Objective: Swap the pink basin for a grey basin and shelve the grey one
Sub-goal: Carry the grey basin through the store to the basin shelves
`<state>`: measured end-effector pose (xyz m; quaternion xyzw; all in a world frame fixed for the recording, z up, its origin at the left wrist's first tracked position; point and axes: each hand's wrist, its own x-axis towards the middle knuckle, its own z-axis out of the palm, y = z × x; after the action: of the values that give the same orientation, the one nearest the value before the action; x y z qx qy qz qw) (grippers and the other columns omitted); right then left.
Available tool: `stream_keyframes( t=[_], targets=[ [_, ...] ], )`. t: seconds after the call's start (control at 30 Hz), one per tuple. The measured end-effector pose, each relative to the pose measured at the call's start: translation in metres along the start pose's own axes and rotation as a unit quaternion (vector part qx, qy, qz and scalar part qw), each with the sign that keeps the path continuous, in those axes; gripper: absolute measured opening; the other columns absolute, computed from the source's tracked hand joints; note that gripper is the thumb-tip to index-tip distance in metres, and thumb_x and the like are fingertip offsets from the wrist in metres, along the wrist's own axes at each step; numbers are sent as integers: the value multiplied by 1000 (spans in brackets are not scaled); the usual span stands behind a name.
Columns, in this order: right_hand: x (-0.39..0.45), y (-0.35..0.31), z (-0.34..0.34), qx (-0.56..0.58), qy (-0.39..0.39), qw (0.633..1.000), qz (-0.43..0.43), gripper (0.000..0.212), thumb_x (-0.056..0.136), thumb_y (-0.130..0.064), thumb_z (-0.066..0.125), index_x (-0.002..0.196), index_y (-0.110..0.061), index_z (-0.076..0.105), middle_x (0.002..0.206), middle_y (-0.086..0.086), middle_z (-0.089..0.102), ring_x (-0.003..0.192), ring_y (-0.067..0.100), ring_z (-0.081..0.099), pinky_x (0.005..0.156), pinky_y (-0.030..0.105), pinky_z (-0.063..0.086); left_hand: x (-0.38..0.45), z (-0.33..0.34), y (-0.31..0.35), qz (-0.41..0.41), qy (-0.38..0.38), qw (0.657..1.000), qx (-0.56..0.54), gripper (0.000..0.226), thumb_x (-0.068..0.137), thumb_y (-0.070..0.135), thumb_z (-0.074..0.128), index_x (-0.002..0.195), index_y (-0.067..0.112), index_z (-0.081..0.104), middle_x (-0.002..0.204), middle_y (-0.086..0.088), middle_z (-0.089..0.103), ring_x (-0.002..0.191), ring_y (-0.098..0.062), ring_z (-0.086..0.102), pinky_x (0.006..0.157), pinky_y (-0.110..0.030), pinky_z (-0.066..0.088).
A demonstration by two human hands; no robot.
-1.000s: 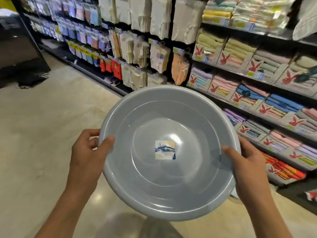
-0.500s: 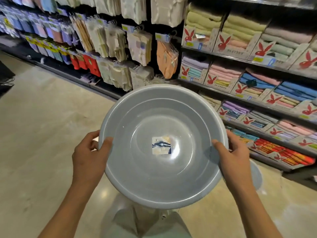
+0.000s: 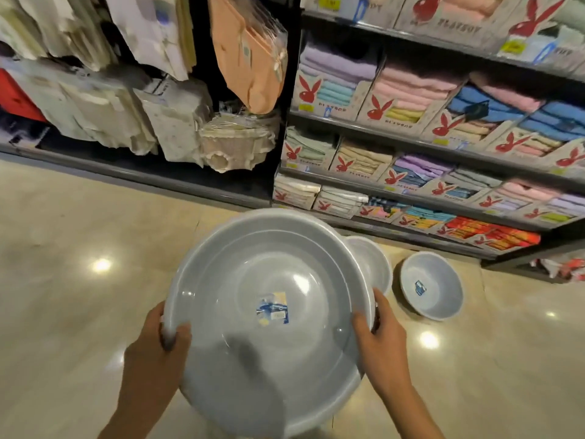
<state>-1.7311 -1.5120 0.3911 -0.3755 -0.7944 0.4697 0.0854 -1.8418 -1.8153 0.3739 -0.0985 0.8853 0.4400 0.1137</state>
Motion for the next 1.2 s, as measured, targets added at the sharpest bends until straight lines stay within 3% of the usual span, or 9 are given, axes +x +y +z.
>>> stream_keyframes(
  t=[0.1, 0.23, 0.43, 0.57, 0.67, 0.8, 0.93, 1.03, 1.2],
  targets=[
    [41, 64, 60, -34, -26, 998, 37, 48, 95, -33, 59, 123, -69, 44, 99, -32, 67, 82, 2, 69, 68, 32, 59, 57, 53, -56, -13, -24, 999, 27, 42, 93, 25, 69, 132, 24, 56, 72, 6, 68, 66, -21, 64, 60, -35, 47],
    [102, 161, 126, -73, -45, 995, 53, 45, 93, -32, 60, 135, -42, 50, 91, -36, 64, 75, 0, 66, 58, 19, 48, 129, 141, -132, -24, -45, 997, 61, 48, 85, 46, 63, 128, 27, 54, 76, 7, 67, 69, -27, 62, 63, -38, 46],
    [182, 289, 208, -105, -53, 993, 33, 44, 93, -31, 63, 129, -50, 46, 91, -27, 67, 75, 5, 67, 61, 31, 57, 208, 255, -238, 17, -70, 989, 127, 27, 95, 22, 63, 116, 9, 51, 66, 6, 61, 55, -11, 56, 48, -25, 40],
    [218, 354, 249, -116, -73, 990, 41, 38, 90, -28, 63, 125, -38, 52, 75, -9, 68, 66, 8, 63, 62, 42, 56, 244, 307, -304, 11, -74, 987, 143, 29, 94, 39, 61, 114, 25, 45, 74, 9, 64, 57, -16, 59, 51, -29, 45],
    [236, 392, 272, -129, -86, 986, 66, 38, 89, -29, 63, 124, -37, 52, 64, -11, 63, 59, 9, 59, 62, 45, 54, 261, 337, -342, 20, -91, 982, 165, 31, 90, 51, 56, 109, 34, 38, 75, 10, 63, 54, -25, 61, 51, -37, 50],
    [236, 426, 296, -131, -93, 985, 67, 35, 91, -29, 62, 116, -44, 41, 77, -31, 62, 68, 4, 60, 52, 30, 43, 275, 358, -370, 18, -89, 979, 184, 33, 92, 39, 65, 101, 38, 33, 77, 4, 65, 60, -28, 62, 55, -43, 50],
    [235, 442, 306, -120, -87, 986, 77, 29, 92, -28, 59, 112, -42, 43, 77, -25, 62, 67, 6, 59, 52, 28, 41, 275, 370, -375, 20, -89, 983, 159, 31, 94, 29, 63, 98, 38, 33, 77, 8, 61, 62, -21, 60, 53, -37, 45],
    [231, 448, 305, -102, -78, 988, 81, 27, 94, -27, 59, 115, -39, 47, 74, -23, 63, 62, 4, 58, 48, 16, 41, 268, 374, -367, 23, -85, 988, 123, 29, 96, 24, 59, 102, 37, 33, 75, 9, 61, 62, -14, 60, 49, -31, 42],
    [220, 445, 295, -74, -73, 990, 92, 32, 94, -31, 60, 119, -46, 48, 81, -14, 64, 66, 8, 61, 52, 20, 51, 254, 370, -359, 26, -83, 990, 108, 26, 99, 19, 55, 117, 24, 37, 76, 12, 60, 63, -9, 60, 49, -29, 42]
  ],
)
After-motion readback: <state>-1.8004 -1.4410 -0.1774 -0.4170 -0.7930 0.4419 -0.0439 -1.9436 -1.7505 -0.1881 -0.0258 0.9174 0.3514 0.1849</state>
